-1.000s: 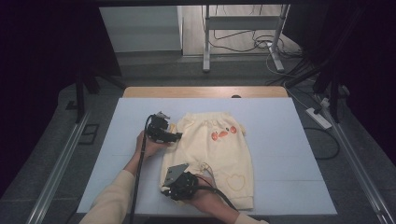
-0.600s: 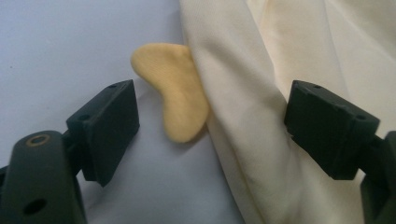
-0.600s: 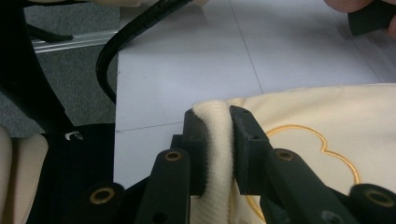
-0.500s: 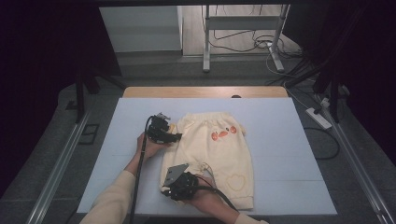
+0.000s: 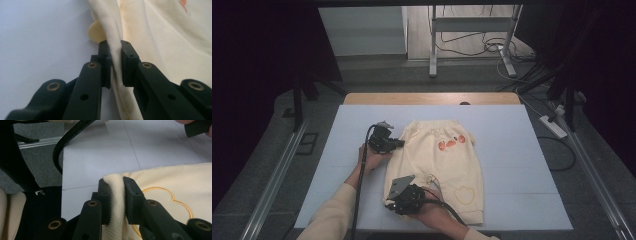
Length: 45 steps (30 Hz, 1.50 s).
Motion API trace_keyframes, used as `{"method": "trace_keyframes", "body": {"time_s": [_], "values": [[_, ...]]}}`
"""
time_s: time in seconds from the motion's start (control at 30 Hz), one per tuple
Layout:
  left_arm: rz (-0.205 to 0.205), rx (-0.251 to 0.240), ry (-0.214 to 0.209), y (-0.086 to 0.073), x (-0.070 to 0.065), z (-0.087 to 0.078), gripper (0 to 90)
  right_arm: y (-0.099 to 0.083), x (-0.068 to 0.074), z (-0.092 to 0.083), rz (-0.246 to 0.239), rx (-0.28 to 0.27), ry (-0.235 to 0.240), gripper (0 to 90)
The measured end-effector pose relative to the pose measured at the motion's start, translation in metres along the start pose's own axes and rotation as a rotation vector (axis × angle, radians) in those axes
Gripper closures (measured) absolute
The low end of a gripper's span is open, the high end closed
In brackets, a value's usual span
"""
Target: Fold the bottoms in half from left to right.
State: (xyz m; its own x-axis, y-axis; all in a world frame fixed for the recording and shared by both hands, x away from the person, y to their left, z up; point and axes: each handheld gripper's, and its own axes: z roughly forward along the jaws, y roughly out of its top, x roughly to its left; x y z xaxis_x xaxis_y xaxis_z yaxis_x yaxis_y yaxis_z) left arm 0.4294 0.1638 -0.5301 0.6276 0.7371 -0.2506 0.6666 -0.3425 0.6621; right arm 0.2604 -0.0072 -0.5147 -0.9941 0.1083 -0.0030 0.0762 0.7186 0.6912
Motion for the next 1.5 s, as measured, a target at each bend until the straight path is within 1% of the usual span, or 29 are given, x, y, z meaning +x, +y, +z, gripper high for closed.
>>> {"method": "trace_keyframes", "body": {"time_s": [0.07,0.1,0.13,0.27,0.5,0.6,0.63,0.67,0.7,0.87,1.0,1.1,1.17,1.33,1.37,1.5], "values": [[-0.003,-0.002,-0.007,0.000,0.000,-0.001,80.3,0.000,0.000,0.000,0.001,0.001,0.001,76.7],[-0.010,-0.008,-0.018,0.001,0.001,-0.002,80.3,0.000,0.000,0.000,0.001,0.001,0.001,76.7],[-0.010,-0.008,-0.018,0.001,0.001,-0.002,80.4,0.000,0.000,0.000,0.002,0.001,0.001,76.7],[-0.008,-0.009,-0.045,0.004,0.002,-0.008,80.7,0.000,0.000,-0.001,0.008,-0.004,0.007,76.7],[0.008,-0.013,-0.046,0.006,0.000,-0.014,81.2,0.002,-0.001,-0.004,0.013,-0.005,0.009,76.8],[0.008,-0.019,-0.046,0.008,-0.001,-0.017,81.3,0.005,-0.001,-0.009,0.015,-0.018,0.006,76.8],[0.007,-0.022,-0.047,0.009,-0.001,-0.019,81.4,0.008,-0.001,-0.013,0.014,-0.030,0.003,76.8],[0.008,-0.030,-0.049,0.010,-0.001,-0.022,81.4,0.010,-0.001,-0.016,0.012,-0.032,0.004,76.8],[0.005,-0.048,-0.053,0.012,-0.001,-0.028,81.4,0.011,-0.001,-0.018,0.013,-0.046,0.004,76.8],[0.007,-0.059,-0.053,0.014,-0.003,-0.033,81.5,0.016,0.001,-0.024,0.005,-0.061,0.002,76.8],[0.002,-0.050,-0.053,0.014,-0.002,-0.032,81.6,0.015,0.000,-0.023,0.012,-0.060,0.005,76.8],[-0.007,-0.057,-0.056,0.013,-0.001,-0.032,81.7,0.014,0.000,-0.021,0.012,-0.054,0.006,76.8],[-0.003,-0.062,-0.055,0.014,-0.001,-0.033,81.9,0.015,0.001,-0.020,0.007,-0.053,0.004,76.8],[-0.008,-0.101,-0.063,0.017,-0.003,-0.043,82.0,0.019,0.001,-0.022,0.004,-0.070,0.005,76.8],[-0.009,-0.091,-0.062,0.017,-0.005,-0.041,82.0,0.019,0.001,-0.023,0.000,-0.077,0.009,76.8],[-0.010,-0.078,-0.062,0.016,-0.004,-0.037,82.0,0.018,0.001,-0.022,0.006,-0.070,0.011,76.8]]}}
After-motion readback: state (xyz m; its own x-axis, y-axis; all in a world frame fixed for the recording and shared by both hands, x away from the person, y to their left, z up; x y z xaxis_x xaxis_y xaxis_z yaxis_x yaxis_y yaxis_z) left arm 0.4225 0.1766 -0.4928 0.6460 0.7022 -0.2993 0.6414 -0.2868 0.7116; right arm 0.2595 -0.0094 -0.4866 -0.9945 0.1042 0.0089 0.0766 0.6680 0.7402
